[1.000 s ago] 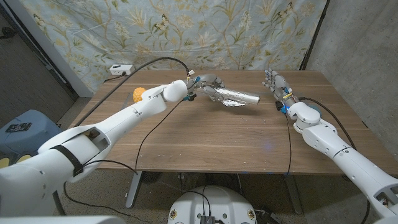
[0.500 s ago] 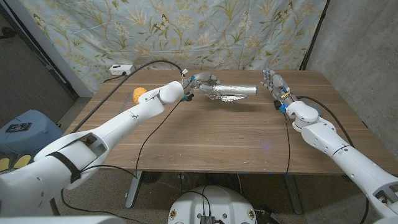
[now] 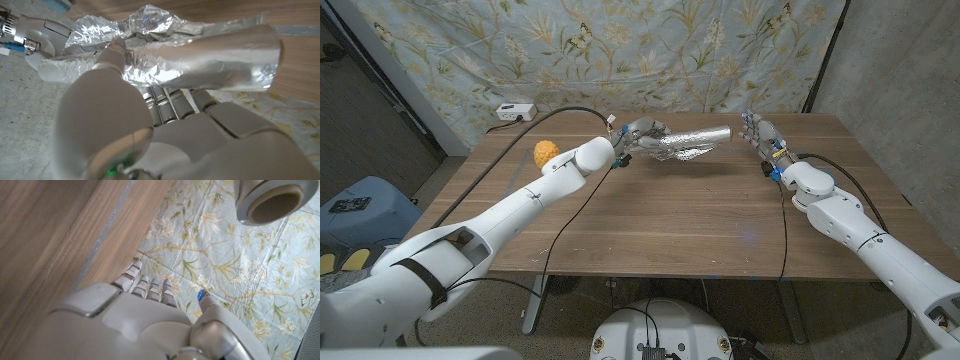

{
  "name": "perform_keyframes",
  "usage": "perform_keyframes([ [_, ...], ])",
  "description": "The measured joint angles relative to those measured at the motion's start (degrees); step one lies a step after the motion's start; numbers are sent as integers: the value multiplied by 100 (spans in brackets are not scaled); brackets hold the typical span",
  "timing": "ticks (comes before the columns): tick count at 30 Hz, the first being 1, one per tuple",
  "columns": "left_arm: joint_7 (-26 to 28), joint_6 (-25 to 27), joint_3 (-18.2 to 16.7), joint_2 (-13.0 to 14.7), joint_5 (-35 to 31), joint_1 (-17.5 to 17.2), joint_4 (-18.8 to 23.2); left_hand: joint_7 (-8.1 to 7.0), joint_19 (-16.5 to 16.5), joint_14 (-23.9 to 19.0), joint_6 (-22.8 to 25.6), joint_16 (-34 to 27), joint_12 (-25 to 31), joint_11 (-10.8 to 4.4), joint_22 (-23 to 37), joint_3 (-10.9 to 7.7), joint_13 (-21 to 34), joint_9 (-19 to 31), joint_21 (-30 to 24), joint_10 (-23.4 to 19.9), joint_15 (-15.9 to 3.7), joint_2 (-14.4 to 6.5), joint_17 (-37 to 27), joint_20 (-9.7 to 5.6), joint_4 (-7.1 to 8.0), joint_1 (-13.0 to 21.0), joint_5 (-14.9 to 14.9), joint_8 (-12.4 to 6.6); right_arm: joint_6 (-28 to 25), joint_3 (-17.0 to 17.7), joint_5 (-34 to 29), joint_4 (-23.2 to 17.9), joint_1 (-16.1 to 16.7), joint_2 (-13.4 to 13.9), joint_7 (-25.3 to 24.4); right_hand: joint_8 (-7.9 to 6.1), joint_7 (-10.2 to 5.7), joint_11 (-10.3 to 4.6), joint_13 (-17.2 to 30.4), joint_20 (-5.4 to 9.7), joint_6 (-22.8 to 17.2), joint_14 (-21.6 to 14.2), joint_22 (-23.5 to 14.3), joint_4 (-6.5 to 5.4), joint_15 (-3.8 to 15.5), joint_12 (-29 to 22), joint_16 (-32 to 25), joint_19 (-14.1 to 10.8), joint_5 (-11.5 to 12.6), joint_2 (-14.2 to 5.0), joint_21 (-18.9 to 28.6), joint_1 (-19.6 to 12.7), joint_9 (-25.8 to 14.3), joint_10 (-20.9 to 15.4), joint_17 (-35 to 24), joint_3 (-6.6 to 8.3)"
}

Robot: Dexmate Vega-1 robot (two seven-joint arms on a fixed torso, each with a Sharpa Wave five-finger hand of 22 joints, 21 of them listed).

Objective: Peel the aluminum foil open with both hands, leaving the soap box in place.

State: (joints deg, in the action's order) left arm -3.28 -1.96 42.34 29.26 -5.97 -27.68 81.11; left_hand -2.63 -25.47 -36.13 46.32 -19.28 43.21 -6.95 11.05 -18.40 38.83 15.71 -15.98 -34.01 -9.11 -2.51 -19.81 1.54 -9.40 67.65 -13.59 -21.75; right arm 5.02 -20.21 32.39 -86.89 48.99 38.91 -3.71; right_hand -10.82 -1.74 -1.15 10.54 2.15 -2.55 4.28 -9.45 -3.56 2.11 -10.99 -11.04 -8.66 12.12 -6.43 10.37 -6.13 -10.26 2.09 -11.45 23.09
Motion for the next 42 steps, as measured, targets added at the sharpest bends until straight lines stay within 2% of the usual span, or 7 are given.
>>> perform_keyframes([
  [17,214,462,-225,39,604,-316,426,5,31,-62,5,22,0,0,32,0,1,0,0,0,62,0,-28,31,0,0,-66,0,-108,-69,-33,-87,6,54,48,0,0,0,0,0,0,0,0,-16,0,0,0,0,0,0,0,0,0,0,-4,16],
  [26,275,492,-346,39,813,-496,530,5,30,-62,5,21,0,1,31,0,2,0,-40,0,62,0,-54,30,0,0,-66,0,-214,-91,-108,-148,5,82,25,0,0,0,0,0,0,0,0,8,0,0,0,0,-26,0,0,0,0,0,-16,40],
  [42,409,684,-603,52,1697,-842,679,5,30,-103,5,43,0,1,31,0,2,0,-40,0,102,0,-54,30,0,0,-106,0,-400,-207,-288,-522,28,222,-36,0,23,31,0,0,-22,0,0,8,0,0,0,0,-26,0,0,0,0,31,-16,40],
])
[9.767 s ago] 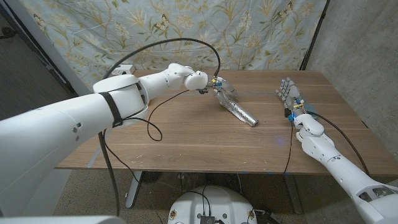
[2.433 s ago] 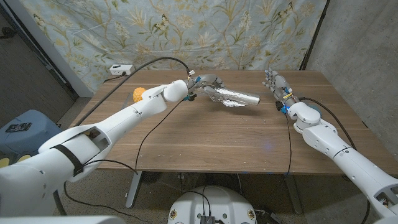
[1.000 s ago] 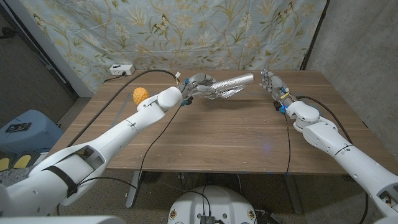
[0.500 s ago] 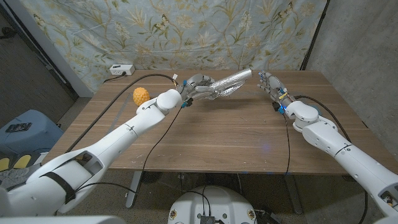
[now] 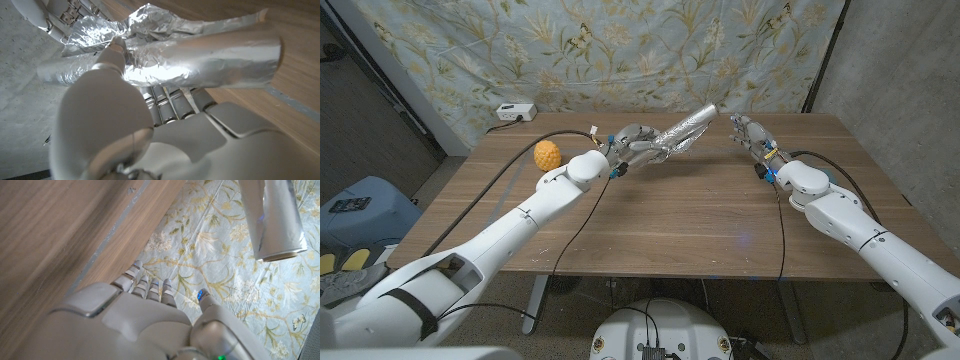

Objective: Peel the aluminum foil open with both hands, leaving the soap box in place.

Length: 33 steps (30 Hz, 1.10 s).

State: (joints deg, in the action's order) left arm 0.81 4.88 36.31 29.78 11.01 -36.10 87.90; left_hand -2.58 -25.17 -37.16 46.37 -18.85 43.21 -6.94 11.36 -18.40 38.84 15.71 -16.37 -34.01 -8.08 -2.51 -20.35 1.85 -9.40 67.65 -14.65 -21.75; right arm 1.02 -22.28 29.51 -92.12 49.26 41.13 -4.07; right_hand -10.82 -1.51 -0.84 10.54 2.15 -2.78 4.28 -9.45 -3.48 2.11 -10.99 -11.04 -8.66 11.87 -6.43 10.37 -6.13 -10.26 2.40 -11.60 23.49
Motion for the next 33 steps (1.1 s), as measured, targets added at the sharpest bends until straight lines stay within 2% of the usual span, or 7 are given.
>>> perform_keyframes([
  [26,42,299,-383,-85,1429,-426,26,32,21,-31,31,44,0,92,-1,0,0,0,0,-91,31,0,-27,20,0,0,-104,0,-263,-111,-91,-276,27,70,14,0,-1,0,0,0,1,0,0,32,0,0,0,0,3,-30,0,-61,0,0,15,32],
  [30,42,299,-427,-88,1429,-458,27,32,10,-31,31,44,0,92,-1,0,0,0,0,-91,31,0,-27,73,0,0,-112,0,-305,-111,-98,-276,27,70,16,0,-1,0,0,0,1,0,0,34,0,0,0,0,3,-30,0,-61,0,0,15,30],
  [31,29,404,-442,-88,1691,-468,32,32,10,-31,31,44,0,92,-1,0,0,0,0,-91,31,0,-27,73,0,0,-128,0,-321,-132,-100,-335,39,91,17,0,-1,0,0,0,1,0,0,50,0,0,0,0,3,-30,0,-61,0,0,15,14],
  [33,29,436,-460,-87,1762,-481,48,32,10,-31,32,45,0,92,-1,0,0,0,0,-91,31,0,-27,73,0,0,-129,0,-339,-138,-104,-353,39,96,21,0,-1,0,0,0,1,0,0,65,0,0,0,0,-22,-30,0,-61,0,0,15,-1],
])
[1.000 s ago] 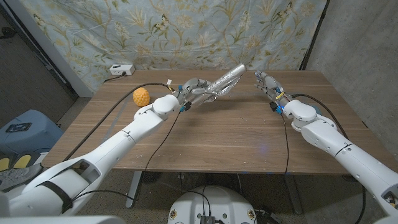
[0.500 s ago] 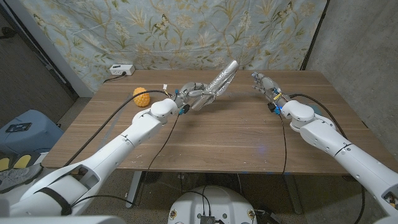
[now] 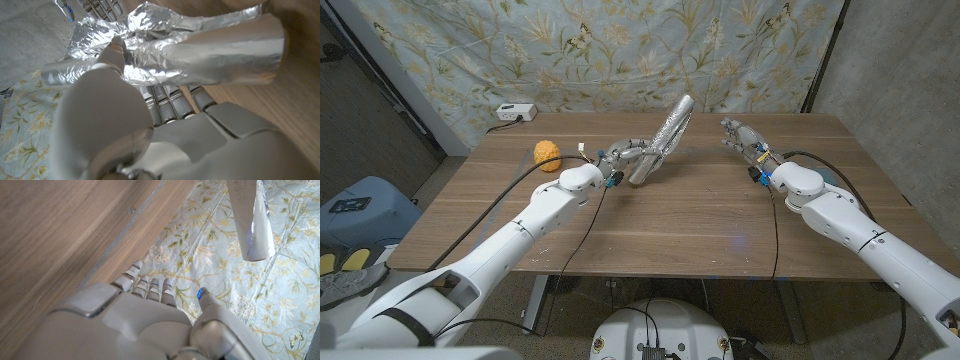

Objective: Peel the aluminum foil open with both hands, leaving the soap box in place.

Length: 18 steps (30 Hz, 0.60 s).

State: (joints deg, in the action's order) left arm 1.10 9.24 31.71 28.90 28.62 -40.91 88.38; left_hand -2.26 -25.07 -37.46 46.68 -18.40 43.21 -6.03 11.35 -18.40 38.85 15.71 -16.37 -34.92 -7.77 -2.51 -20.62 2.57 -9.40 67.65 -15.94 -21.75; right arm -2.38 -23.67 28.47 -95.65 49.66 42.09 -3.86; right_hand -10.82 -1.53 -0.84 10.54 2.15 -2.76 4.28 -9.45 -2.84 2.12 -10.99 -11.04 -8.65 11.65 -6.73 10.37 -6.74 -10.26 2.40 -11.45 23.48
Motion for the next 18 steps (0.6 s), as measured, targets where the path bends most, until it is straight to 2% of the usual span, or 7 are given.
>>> perform_keyframes([
  [18,54,416,-131,75,683,-82,219,0,31,-10,0,62,0,0,26,0,0,0,-48,0,52,0,-27,31,0,0,-41,0,-156,-110,-41,-120,-38,16,64,0,0,0,0,0,0,0,0,24,0,0,-45,0,2,-15,0,-44,0,0,-15,24],
])
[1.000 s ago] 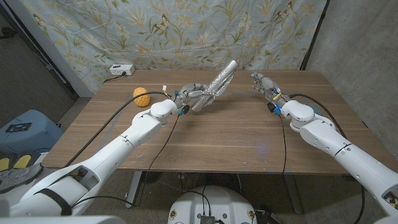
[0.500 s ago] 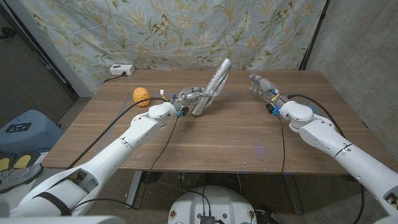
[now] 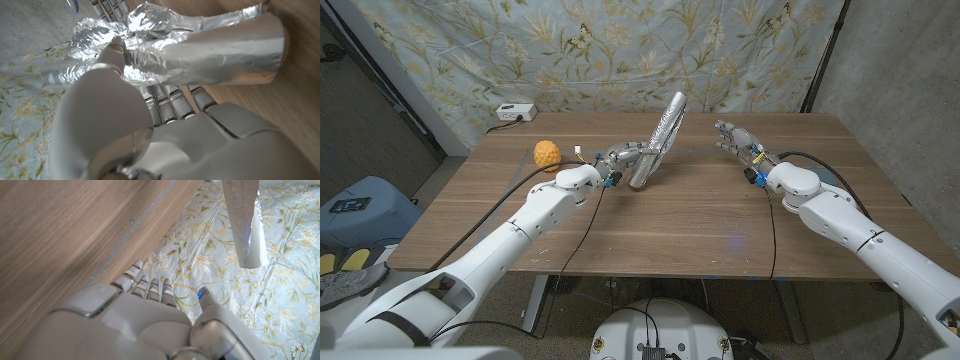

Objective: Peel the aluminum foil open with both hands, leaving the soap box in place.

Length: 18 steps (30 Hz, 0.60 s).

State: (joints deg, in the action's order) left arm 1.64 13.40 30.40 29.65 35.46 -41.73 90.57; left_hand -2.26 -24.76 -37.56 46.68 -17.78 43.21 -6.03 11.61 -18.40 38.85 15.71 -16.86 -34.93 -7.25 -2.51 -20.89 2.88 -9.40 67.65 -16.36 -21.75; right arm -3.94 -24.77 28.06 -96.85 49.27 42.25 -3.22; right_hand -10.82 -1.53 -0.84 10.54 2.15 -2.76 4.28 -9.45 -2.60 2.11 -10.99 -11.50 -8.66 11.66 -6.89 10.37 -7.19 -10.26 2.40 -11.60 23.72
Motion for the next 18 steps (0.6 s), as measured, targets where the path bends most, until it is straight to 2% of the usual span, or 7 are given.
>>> perform_keyframes([
  [18,81,384,-258,10,992,-323,282,2,0,-31,-2,3,0,0,-1,-10,0,0,0,0,30,0,1,-1,-10,0,-45,0,-122,-32,-12,-203,78,78,13,0,0,0,0,0,0,30,0,16,-30,0,0,0,1,0,0,0,0,0,1,-16],
])
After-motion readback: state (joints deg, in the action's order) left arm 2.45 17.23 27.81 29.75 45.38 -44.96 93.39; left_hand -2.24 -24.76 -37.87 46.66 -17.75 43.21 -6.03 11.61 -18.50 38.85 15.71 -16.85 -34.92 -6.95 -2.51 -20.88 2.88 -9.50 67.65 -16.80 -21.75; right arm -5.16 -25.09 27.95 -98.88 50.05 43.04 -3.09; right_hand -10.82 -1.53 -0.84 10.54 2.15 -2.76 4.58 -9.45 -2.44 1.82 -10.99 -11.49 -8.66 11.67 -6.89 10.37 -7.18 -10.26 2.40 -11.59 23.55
